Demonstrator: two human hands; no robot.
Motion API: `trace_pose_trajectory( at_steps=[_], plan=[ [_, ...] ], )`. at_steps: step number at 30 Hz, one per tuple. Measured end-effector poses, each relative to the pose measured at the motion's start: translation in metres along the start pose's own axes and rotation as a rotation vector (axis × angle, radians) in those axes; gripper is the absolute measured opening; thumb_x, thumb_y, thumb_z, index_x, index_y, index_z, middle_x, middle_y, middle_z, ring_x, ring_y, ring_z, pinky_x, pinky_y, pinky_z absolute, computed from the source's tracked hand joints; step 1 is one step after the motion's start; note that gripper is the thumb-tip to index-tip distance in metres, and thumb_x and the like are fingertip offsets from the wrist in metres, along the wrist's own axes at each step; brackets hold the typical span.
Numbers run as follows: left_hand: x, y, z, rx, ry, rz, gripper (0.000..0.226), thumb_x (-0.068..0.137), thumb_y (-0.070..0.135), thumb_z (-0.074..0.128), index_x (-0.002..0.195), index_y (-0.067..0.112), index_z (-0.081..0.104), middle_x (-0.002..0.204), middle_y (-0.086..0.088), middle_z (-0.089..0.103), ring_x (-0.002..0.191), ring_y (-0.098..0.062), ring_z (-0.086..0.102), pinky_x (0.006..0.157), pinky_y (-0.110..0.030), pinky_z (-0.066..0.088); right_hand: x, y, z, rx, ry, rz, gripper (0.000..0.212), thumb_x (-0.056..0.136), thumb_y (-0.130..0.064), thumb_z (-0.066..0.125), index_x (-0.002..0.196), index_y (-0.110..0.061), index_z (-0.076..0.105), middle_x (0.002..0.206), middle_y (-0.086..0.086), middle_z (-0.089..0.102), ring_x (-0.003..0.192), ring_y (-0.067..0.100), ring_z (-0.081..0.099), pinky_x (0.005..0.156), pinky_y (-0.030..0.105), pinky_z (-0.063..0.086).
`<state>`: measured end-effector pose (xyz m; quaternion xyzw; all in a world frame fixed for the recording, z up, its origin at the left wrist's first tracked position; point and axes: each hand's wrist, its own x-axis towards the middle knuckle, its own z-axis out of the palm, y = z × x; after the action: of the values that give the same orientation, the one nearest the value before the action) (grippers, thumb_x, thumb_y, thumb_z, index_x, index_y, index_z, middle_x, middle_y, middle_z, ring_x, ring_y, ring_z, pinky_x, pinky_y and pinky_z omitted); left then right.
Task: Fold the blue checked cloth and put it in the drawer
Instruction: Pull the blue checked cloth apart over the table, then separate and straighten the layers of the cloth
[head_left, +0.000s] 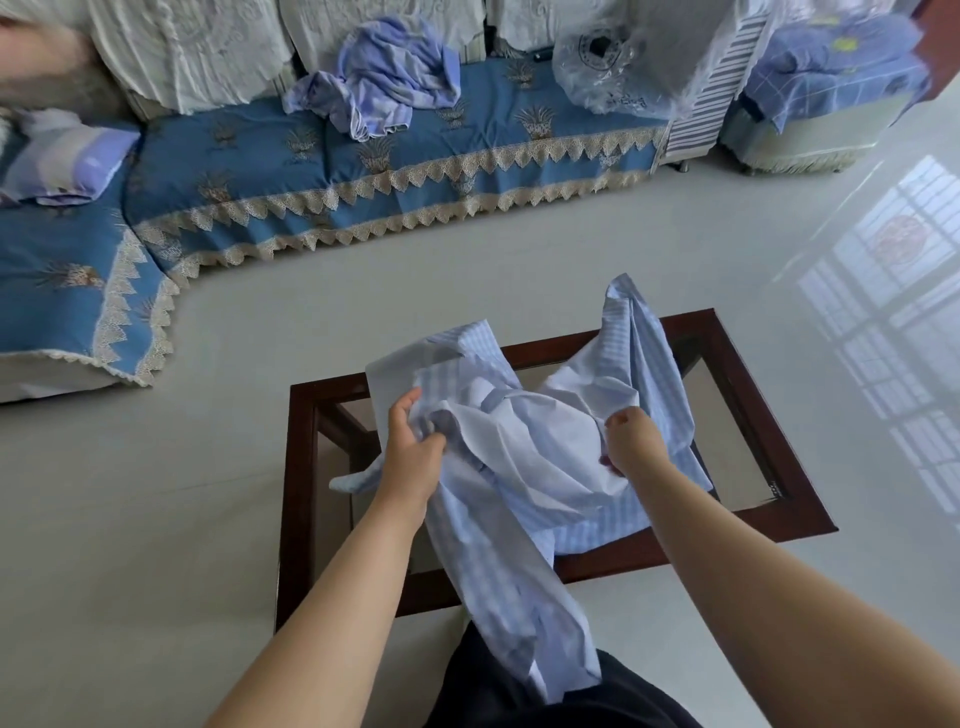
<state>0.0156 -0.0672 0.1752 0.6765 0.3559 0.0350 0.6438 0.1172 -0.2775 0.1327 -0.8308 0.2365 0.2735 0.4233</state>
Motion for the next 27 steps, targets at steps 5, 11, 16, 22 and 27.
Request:
trace_pose_trajectory(
  at_steps=[5, 11, 16, 22, 27],
  plan=[
    [-0.003, 0.0, -0.003, -0.046, 0.048, 0.012, 0.064, 0.09, -0.004, 0.046, 0.141, 0.033, 0.035, 0.129, 0.013, 0.041, 0.109, -0.005, 0.047, 0.084, -0.017, 0.038, -0.028, -0.016, 0.027, -0.23, -0.661, 0.101, 0.038, 0.09, 0.004, 0.048, 0.121, -0.017, 0.05, 0.101, 0.007, 0.06, 0.067, 0.022, 0.07, 0.054, 0.027, 0.057],
    [0.0, 0.001, -0.01, -0.082, 0.064, 0.047, 0.073, 0.086, -0.011, 0.044, 0.141, 0.035, 0.036, 0.136, 0.014, 0.039, 0.124, -0.006, 0.04, 0.099, -0.022, 0.037, -0.045, 0.022, 0.073, -0.297, -0.786, 0.146, 0.075, 0.084, -0.01, 0.068, 0.146, -0.014, 0.025, 0.144, 0.017, 0.04, 0.072, 0.023, 0.067, 0.059, 0.033, 0.059],
    [0.005, -0.004, -0.012, -0.14, 0.088, 0.005, 0.067, 0.089, -0.004, 0.049, 0.14, 0.038, 0.036, 0.146, 0.007, 0.036, 0.13, -0.014, 0.041, 0.094, -0.025, 0.042, -0.054, 0.037, 0.09, -0.227, -0.896, 0.185, 0.085, 0.083, 0.005, 0.06, 0.146, -0.035, 0.019, 0.098, 0.01, 0.058, 0.064, 0.021, 0.066, 0.064, 0.031, 0.06],
    [0.015, -0.013, -0.019, -0.15, 0.073, -0.144, 0.069, 0.086, -0.001, 0.055, 0.143, 0.033, 0.033, 0.139, 0.003, 0.046, 0.122, -0.019, 0.05, 0.095, -0.033, 0.047, -0.049, 0.044, 0.104, 0.191, -0.482, 0.352, 0.019, 0.096, -0.01, 0.041, 0.096, -0.007, 0.06, 0.095, 0.013, 0.061, 0.044, 0.024, 0.062, 0.044, 0.028, 0.056],
    [0.012, -0.022, -0.027, -0.211, 0.071, -0.286, 0.038, 0.084, -0.003, 0.054, 0.109, 0.024, 0.062, 0.106, -0.007, 0.068, 0.099, -0.024, 0.064, 0.09, -0.04, 0.053, -0.04, 0.049, 0.091, 0.31, -0.519, 0.598, 0.051, 0.098, -0.037, 0.046, 0.137, -0.006, 0.036, 0.144, 0.015, 0.036, 0.112, 0.04, 0.06, 0.034, 0.035, 0.051]
  ],
)
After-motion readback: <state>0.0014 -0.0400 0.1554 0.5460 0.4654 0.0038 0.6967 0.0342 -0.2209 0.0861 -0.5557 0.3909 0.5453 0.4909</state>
